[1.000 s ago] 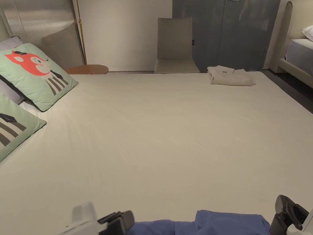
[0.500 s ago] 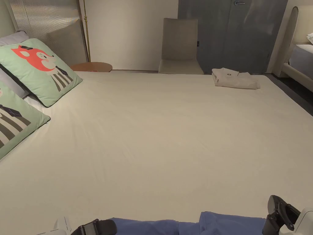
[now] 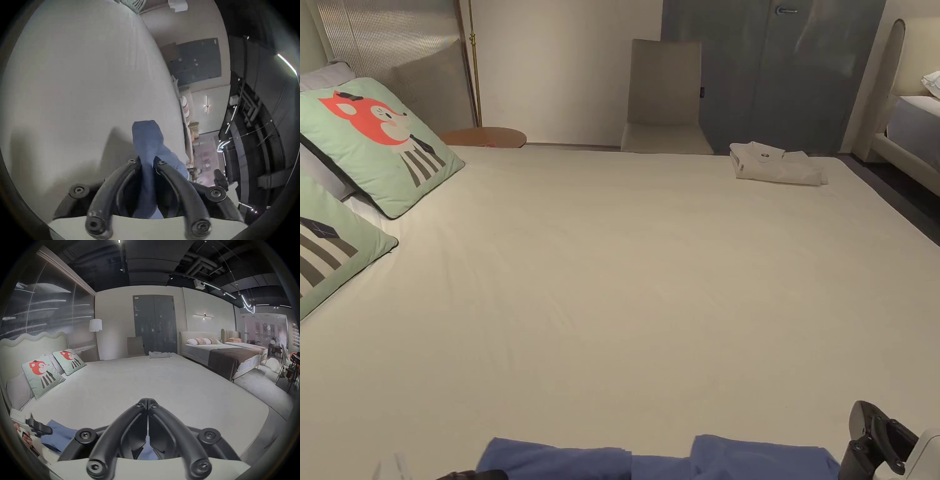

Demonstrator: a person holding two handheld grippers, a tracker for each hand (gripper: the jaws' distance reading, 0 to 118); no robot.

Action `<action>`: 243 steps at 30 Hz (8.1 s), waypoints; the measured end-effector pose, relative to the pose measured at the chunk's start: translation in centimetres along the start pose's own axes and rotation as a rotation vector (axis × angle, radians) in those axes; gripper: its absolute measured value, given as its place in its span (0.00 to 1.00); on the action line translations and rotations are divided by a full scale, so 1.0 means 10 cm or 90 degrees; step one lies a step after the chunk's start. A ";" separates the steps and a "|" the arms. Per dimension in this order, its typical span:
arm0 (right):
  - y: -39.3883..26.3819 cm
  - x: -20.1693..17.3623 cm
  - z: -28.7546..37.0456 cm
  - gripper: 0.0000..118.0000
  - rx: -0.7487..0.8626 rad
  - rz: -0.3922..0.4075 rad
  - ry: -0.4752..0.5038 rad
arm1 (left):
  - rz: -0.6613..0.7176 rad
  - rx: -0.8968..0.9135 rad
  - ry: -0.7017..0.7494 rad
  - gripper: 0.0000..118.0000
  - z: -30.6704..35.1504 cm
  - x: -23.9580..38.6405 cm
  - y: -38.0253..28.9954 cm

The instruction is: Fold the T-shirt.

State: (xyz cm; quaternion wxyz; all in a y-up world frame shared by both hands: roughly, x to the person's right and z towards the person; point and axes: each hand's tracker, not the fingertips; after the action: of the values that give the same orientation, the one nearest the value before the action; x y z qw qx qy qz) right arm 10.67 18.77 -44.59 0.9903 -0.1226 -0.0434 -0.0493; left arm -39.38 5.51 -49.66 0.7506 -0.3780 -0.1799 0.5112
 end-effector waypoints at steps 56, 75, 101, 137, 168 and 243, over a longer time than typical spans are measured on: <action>-0.11 0.60 0.17 0.00 0.003 -0.085 -0.050 | -0.676 0.029 0.261 0.01 -2.17 1.62 -2.09; -0.01 0.54 0.03 0.00 -0.026 -0.065 0.022 | -0.558 0.048 0.101 0.01 -1.65 1.97 -1.70; -0.70 -0.44 -1.44 0.00 -0.513 0.070 0.230 | -0.157 -0.098 -0.005 0.93 -0.88 0.56 -0.56; -0.04 -1.16 -1.29 0.00 -0.436 -0.009 0.337 | 0.030 0.090 0.093 0.14 1.64 -0.65 1.09; 0.04 -0.75 -1.00 0.00 -0.372 -0.004 0.298 | -0.228 0.117 0.264 0.00 0.96 0.96 0.13; 0.91 0.05 -0.27 1.00 0.199 0.110 -0.003 | -0.699 0.626 0.302 0.94 -0.33 2.69 -0.81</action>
State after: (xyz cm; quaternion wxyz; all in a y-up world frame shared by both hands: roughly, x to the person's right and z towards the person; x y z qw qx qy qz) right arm 12.39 26.87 -49.27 0.9977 0.0298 -0.0419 0.0432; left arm -20.96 27.00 -48.83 0.9965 0.0424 0.0715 -0.0074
